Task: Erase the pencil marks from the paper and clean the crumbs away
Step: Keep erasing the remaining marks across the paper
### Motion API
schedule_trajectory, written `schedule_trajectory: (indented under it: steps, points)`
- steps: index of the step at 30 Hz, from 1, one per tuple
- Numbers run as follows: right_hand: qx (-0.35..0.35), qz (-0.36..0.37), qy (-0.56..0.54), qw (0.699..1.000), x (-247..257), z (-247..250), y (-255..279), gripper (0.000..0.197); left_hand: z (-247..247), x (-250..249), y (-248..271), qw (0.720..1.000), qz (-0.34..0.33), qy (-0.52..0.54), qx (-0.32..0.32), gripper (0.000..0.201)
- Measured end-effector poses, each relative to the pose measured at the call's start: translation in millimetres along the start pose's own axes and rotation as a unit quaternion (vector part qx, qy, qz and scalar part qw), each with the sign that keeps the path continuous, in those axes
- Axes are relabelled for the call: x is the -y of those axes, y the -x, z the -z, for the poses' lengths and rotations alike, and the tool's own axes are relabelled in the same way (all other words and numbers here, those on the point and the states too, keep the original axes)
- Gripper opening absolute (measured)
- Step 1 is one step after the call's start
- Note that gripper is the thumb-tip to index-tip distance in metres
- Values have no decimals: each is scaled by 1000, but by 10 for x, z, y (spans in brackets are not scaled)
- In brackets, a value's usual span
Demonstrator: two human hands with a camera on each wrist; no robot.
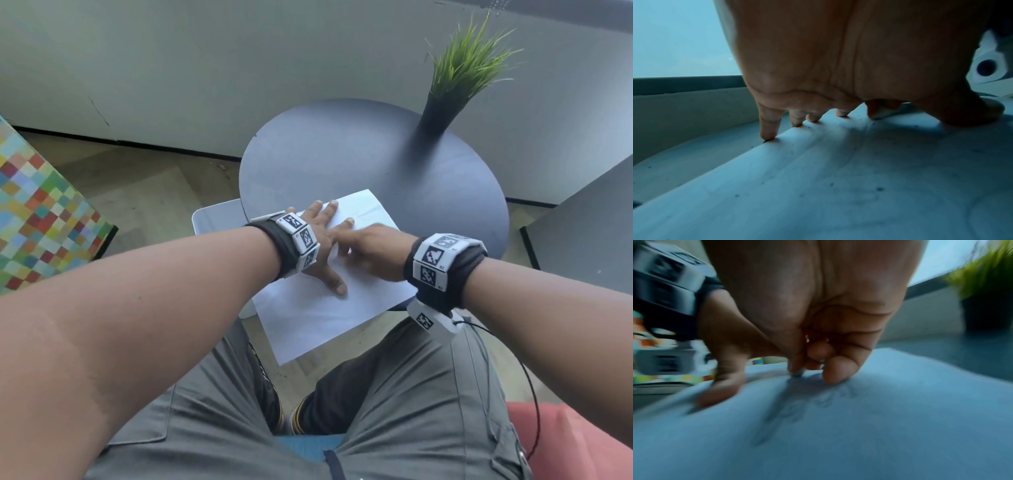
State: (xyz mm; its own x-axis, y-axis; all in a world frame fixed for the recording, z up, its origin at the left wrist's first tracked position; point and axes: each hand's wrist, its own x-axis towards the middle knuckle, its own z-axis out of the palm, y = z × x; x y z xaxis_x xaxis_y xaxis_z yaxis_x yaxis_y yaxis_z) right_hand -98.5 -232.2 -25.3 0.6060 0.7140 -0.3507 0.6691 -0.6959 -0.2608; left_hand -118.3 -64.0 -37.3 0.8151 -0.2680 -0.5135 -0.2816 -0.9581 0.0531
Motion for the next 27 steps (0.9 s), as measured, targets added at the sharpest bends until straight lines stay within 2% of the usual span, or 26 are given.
schedule_trajectory:
  steps: [2, 3, 5, 7, 8, 9, 12, 13, 16, 17, 18, 20, 21, 22, 25, 26, 27]
  points:
    - [-73, -95, 36, 992, -94, 62, -41, 19, -7, -15, -13, 1000, 1, -7, -7, 141]
    - [-93, -105, 46, 989, -106, 53, -31, 17, -12, -20, -13, 1000, 3, -11, -6, 143]
    - [-60, -37, 32, 997, -40, -2, 11, 17, -18, -21, -12, 1000, 6, -11, -2, 145]
    - [24, 32, -4, 999, 37, -66, 120, 17, -23, -33, -16, 1000, 9, -15, -2, 148]
    - [34, 35, -5, 999, 25, -60, 143, 16, -19, -39, -25, 1000, 11, -20, -3, 149]
    - [14, 17, 4, 1000, -23, -34, 133, 16, -22, -44, -32, 1000, 13, -21, -4, 150]
    - [-87, -69, 20, 994, -83, 9, 151, 14, -32, -50, -40, 1000, 18, -21, -1, 151]
    - [-82, -59, 19, 995, -39, -5, 176, 15, -36, -53, -40, 1000, 20, -22, 1, 152]
    - [22, 37, 6, 999, 104, -89, 259, 14, -34, -69, -47, 999, 25, -27, 7, 155]
    - [33, 39, 7, 999, 102, -71, 268, 15, -28, -73, -51, 999, 25, -29, 8, 155]
    - [19, 13, 14, 1000, 41, -46, 238, 17, -23, -77, -54, 999, 24, -28, 7, 155]
    - [-54, -73, 23, 996, -48, 1, 191, 16, -20, -80, -49, 999, 21, -27, 5, 153]
    - [-82, -93, 29, 992, -56, -14, 184, 16, -22, -81, -42, 999, 21, -29, 5, 152]
    - [-86, -80, 30, 993, -8, -38, 194, 15, -21, -81, -34, 999, 22, -31, 6, 152]
    - [8, 15, 12, 1000, 131, -136, 241, 15, -14, -89, -36, 999, 23, -28, 11, 154]
    - [14, 13, 13, 1000, 116, -118, 242, 15, -8, -89, -42, 999, 22, -28, 11, 154]
    - [-6, -18, 15, 1000, 52, -77, 210, 15, -8, -91, -43, 999, 22, -28, 10, 153]
